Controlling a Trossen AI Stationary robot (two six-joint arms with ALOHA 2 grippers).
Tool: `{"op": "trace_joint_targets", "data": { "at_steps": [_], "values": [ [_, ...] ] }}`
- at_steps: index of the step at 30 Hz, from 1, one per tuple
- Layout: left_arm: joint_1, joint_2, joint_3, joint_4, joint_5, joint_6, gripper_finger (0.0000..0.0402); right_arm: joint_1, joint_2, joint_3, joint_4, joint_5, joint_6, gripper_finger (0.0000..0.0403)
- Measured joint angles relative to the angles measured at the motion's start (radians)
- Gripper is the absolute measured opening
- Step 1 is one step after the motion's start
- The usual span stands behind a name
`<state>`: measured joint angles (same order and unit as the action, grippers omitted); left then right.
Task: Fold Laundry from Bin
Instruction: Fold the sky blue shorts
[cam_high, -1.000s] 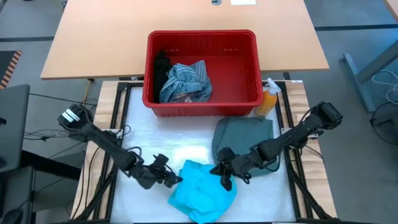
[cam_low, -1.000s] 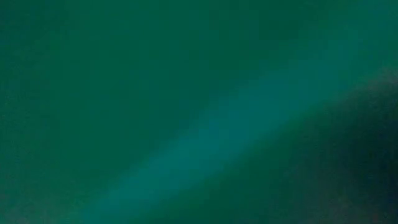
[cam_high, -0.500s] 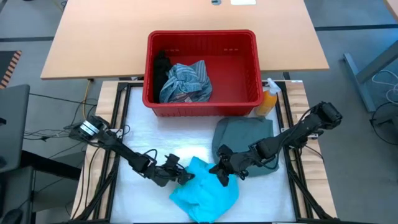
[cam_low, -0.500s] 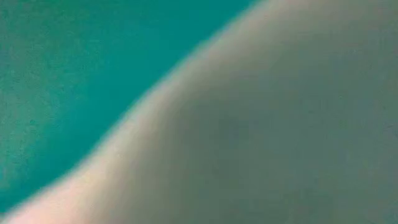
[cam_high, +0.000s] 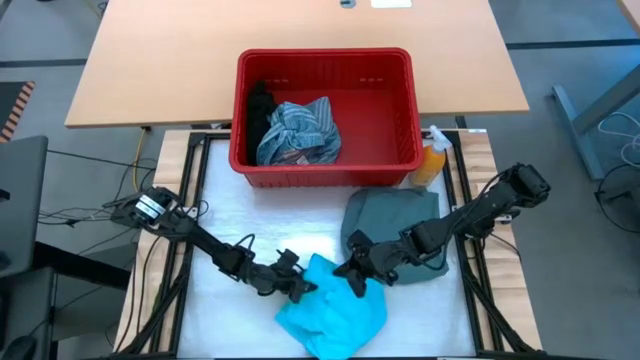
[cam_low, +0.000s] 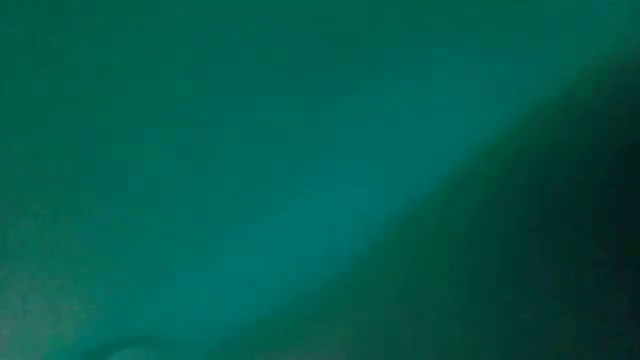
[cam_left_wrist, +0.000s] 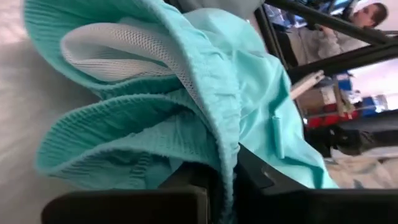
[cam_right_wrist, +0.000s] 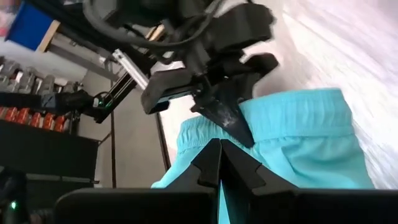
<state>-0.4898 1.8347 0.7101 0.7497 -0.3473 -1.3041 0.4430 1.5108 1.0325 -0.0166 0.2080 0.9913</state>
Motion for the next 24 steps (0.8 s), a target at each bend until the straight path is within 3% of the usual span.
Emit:
{"op": "trace_joint_targets", "data": {
  "at_steps": [7,13,16,20,22,24],
  "values": [
    [0.065,-0.098,0.0,0.177,0.192,0.086,0.0005,0.065,-0.036,0.0,0.076,-0.057,-0.144,0.0027],
    [0.164,-0.405,0.003,0.119,0.384,0.175,0.0002,0.168,-0.112,-0.001,0.188,-0.054,-0.309,0.0025],
    [0.214,-0.59,0.056,-0.124,0.44,0.182,0.0002,0.216,-0.156,0.0,0.187,-0.03,-0.397,0.0029],
    [0.236,-0.765,0.255,-0.609,0.437,0.256,0.0001,0.239,-0.229,0.0,0.128,0.224,-0.476,0.0023],
    [0.234,-0.793,0.395,-0.842,0.417,0.303,0.0001,0.214,-0.269,0.0,0.109,0.364,-0.506,0.0019],
    [0.224,-0.791,0.537,-1.037,0.403,0.333,0.0001,0.163,-0.3,0.0,0.095,0.422,-0.556,0.0018]
  ]
}}
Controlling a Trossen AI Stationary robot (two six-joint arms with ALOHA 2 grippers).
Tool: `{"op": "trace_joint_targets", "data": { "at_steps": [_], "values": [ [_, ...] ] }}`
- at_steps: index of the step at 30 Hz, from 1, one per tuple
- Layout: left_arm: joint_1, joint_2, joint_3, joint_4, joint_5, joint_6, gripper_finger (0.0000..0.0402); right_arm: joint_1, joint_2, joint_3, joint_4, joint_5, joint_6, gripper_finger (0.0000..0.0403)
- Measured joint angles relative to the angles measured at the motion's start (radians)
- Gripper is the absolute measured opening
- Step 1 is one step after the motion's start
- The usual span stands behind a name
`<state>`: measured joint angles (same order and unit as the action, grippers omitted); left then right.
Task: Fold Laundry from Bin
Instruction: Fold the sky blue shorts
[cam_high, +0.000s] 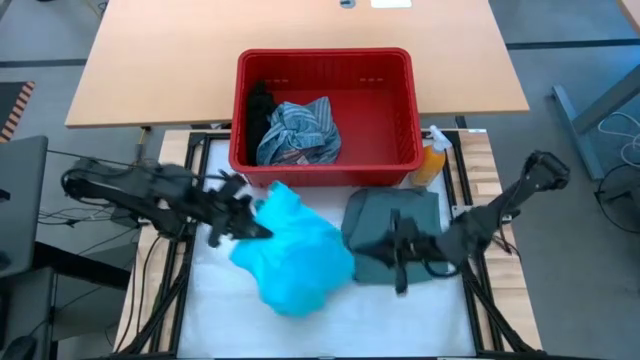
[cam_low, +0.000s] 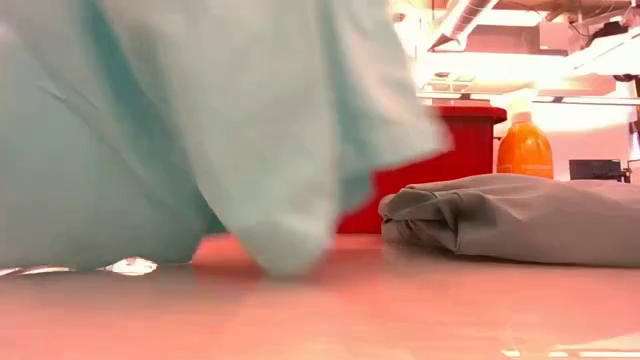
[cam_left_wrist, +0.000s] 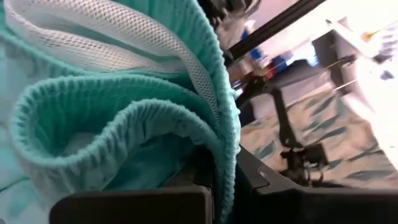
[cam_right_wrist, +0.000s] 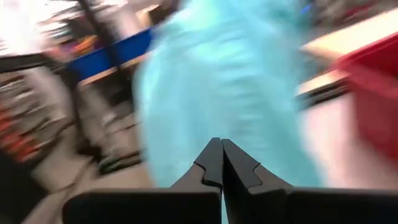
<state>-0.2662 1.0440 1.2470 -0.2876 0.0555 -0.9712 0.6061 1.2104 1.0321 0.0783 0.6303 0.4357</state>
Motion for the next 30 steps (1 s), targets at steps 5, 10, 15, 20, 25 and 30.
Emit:
{"op": "trace_joint_targets", "data": {
  "at_steps": [5,10,15,20,25,30],
  "values": [
    [-0.033,0.084,0.313,-0.28,-0.037,0.03,0.0,-0.206,0.012,0.001,-0.027,-0.274,-0.003,0.0017],
    [-0.019,0.179,0.646,-0.589,-0.038,0.087,0.0,-0.21,0.121,0.001,0.076,-0.63,-0.025,0.0016],
    [0.001,0.241,0.892,-0.948,-0.059,0.111,0.0,-0.136,0.237,-0.001,0.137,-0.741,-0.026,0.0016],
    [0.001,0.248,0.97,-1.305,-0.16,0.067,0.0,-0.104,0.284,0.001,0.152,-0.657,0.017,0.0025],
    [0.047,0.176,0.92,-1.277,-0.198,0.148,0.0,-0.087,0.278,0.0,0.159,-0.625,0.033,0.0021],
    [0.13,0.12,0.947,-1.28,-0.198,0.209,0.0,-0.093,0.274,0.0,0.167,-0.615,0.07,0.0023]
  ]
}}
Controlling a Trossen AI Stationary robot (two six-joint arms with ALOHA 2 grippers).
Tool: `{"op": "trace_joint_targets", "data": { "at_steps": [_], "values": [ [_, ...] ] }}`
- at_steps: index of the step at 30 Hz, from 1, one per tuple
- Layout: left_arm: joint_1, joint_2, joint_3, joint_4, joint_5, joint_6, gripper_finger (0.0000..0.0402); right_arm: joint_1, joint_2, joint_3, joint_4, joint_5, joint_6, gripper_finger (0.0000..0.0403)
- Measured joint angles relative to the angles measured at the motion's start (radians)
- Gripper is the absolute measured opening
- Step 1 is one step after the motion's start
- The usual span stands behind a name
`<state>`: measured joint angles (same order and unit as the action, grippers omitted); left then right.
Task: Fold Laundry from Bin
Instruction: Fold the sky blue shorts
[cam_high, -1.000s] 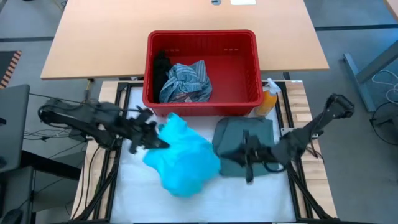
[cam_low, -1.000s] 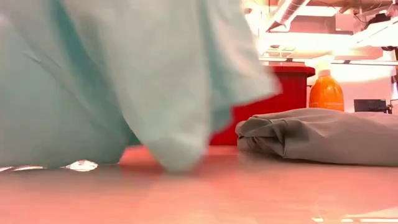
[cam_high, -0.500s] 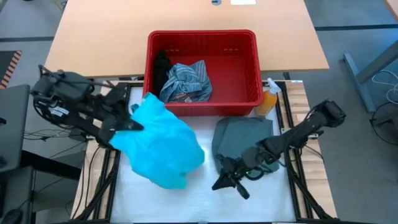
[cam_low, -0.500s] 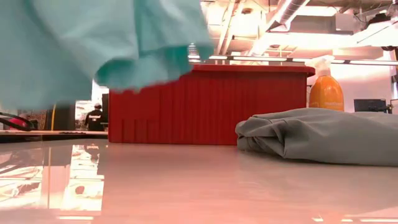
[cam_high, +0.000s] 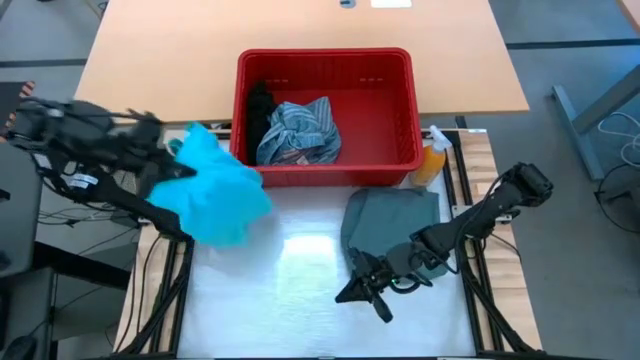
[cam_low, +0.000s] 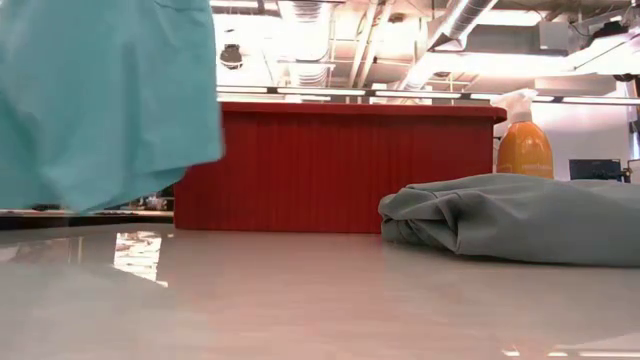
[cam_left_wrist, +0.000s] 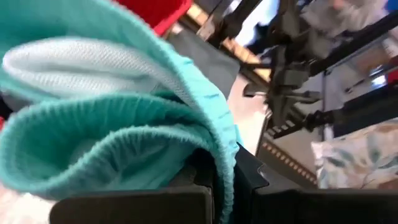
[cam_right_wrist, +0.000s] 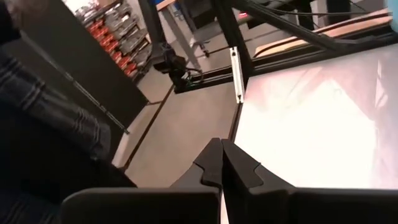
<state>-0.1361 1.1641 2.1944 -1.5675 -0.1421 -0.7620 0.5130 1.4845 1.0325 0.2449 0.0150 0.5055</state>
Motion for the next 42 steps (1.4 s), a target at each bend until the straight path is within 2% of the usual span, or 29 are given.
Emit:
{"op": "trace_joint_targets", "data": {
  "at_steps": [6,8,11,14,17,22,27,32,33,35,38,42],
  "values": [
    [0.016,-0.034,-0.025,0.001,0.014,0.012,0.0,0.005,0.001,0.0,-0.002,0.013,0.054,0.0022],
    [0.015,-0.019,-0.074,-0.002,0.041,0.021,0.0,0.014,0.001,0.0,-0.001,0.014,0.07,0.0022],
    [-0.001,0.016,-0.216,0.0,0.112,0.017,0.0,0.035,0.001,0.0,-0.001,0.019,0.082,0.0022],
    [-0.036,0.079,-0.376,0.028,0.237,0.001,0.0,0.068,0.001,0.0,-0.002,0.044,0.083,0.0023],
    [-0.084,0.165,-0.483,0.113,0.349,-0.006,0.0,0.099,0.001,0.0,-0.004,0.072,0.091,0.0023],
    [-0.186,0.325,-0.502,0.316,0.373,-0.063,0.0,0.132,0.002,0.0,-0.043,0.12,0.089,0.0023],
    [-0.32,0.466,-0.459,0.456,0.362,-0.13,0.0,0.149,-0.001,0.0,-0.148,0.277,0.101,0.0021],
    [-0.453,0.587,-0.421,0.533,0.31,-0.171,0.0,0.136,-0.001,0.0,-0.23,0.693,0.1,0.0021],
    [-0.476,0.604,-0.416,0.539,0.301,-0.169,0.0,0.12,0.0,0.0,-0.227,0.737,0.085,0.0021],
    [-0.514,0.637,-0.411,0.545,0.287,-0.151,0.0,0.063,0.007,0.0,-0.209,0.711,0.067,0.0021],
    [-0.568,0.676,-0.409,0.544,0.245,-0.127,0.0,-0.03,0.03,-0.034,-0.083,0.515,0.062,0.0021],
    [-0.659,0.703,-0.407,0.542,0.118,-0.117,0.0,-0.101,0.13,-0.061,0.164,0.285,0.052,0.0021]
  ]
}}
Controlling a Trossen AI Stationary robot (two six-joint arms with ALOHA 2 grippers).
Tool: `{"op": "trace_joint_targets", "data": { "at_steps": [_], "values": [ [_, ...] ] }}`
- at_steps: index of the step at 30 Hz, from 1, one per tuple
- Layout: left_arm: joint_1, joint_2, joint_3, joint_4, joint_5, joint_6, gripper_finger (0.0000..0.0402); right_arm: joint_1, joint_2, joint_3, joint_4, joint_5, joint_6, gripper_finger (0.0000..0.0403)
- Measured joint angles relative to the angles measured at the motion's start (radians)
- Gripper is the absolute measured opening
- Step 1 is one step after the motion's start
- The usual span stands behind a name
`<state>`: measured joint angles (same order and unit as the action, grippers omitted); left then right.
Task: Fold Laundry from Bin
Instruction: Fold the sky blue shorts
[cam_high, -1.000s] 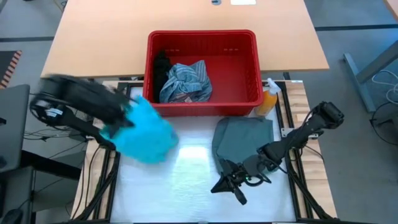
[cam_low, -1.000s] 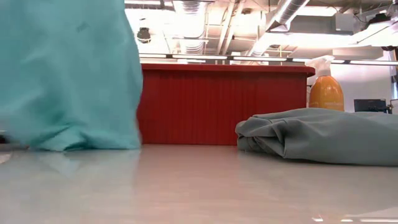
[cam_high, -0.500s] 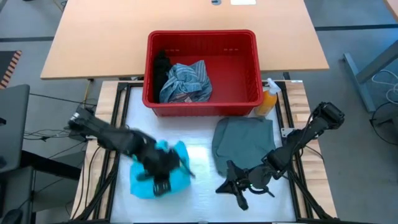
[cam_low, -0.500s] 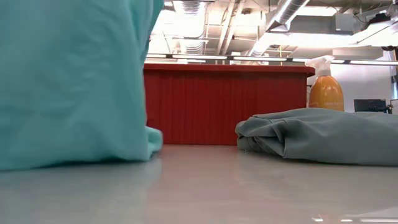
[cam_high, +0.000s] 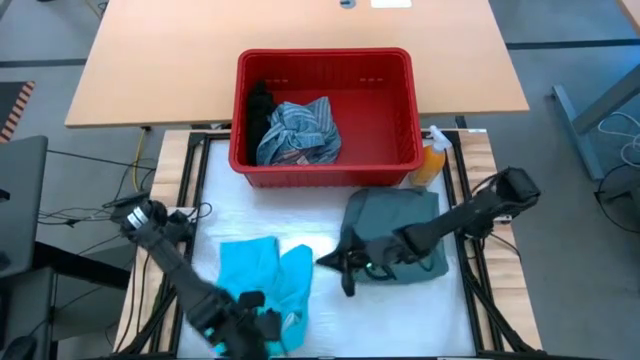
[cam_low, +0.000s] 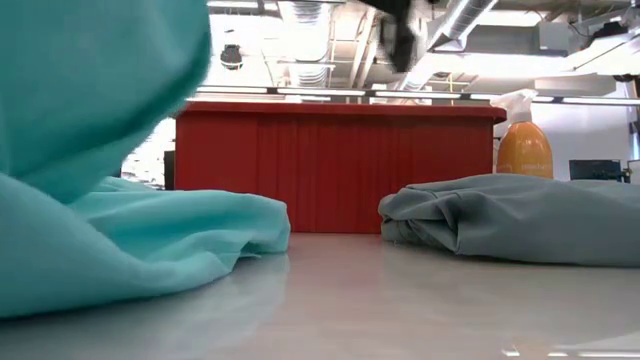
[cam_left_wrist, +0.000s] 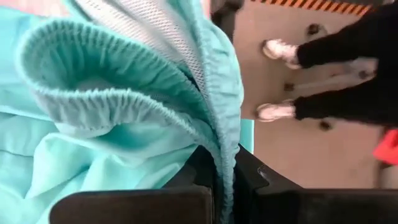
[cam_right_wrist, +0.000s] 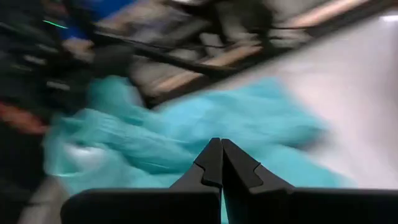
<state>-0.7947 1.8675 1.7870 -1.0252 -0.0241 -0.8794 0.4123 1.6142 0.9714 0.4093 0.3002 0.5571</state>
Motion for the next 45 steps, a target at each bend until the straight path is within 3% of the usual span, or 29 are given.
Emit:
{"op": "trace_joint_targets", "data": {
  "at_steps": [4,11,16,23,32,36,38,43,45],
  "values": [
    [-0.097,0.032,0.0,-0.014,-0.072,0.042,0.0,-0.014,0.181,0.026,0.274,-0.135,0.025,0.0021],
    [-0.186,0.12,0.003,0.011,-0.109,0.029,0.0,-0.018,0.467,0.228,0.365,-0.115,-0.015,0.002],
    [-0.197,0.16,0.003,-0.027,-0.019,0.065,0.0,-0.025,0.6,0.407,0.212,-0.115,-0.021,0.002],
    [-0.196,0.163,0.016,-0.085,-0.05,0.182,0.0,-0.036,0.712,0.672,0.025,-0.112,-0.034,0.002],
    [-0.196,0.163,0.13,-0.317,-0.217,0.414,0.0,-0.05,0.928,1.071,-0.251,-0.182,-0.062,0.002],
    [-0.209,0.163,0.238,-0.481,-0.319,0.427,0.0,-0.048,0.942,1.103,-0.32,-0.238,-0.053,0.002],
    [-0.21,0.161,0.276,-0.52,-0.316,0.427,0.0,-0.035,0.944,1.103,-0.35,-0.284,-0.057,0.002],
    [-0.22,0.161,0.3,-0.545,-0.275,0.443,0.0,0.027,0.947,1.101,-0.361,-0.51,-0.029,0.002],
    [-0.221,0.161,0.3,-0.544,-0.287,0.455,0.0,0.042,0.945,1.102,-0.394,-0.52,0.003,0.002]
  ]
}}
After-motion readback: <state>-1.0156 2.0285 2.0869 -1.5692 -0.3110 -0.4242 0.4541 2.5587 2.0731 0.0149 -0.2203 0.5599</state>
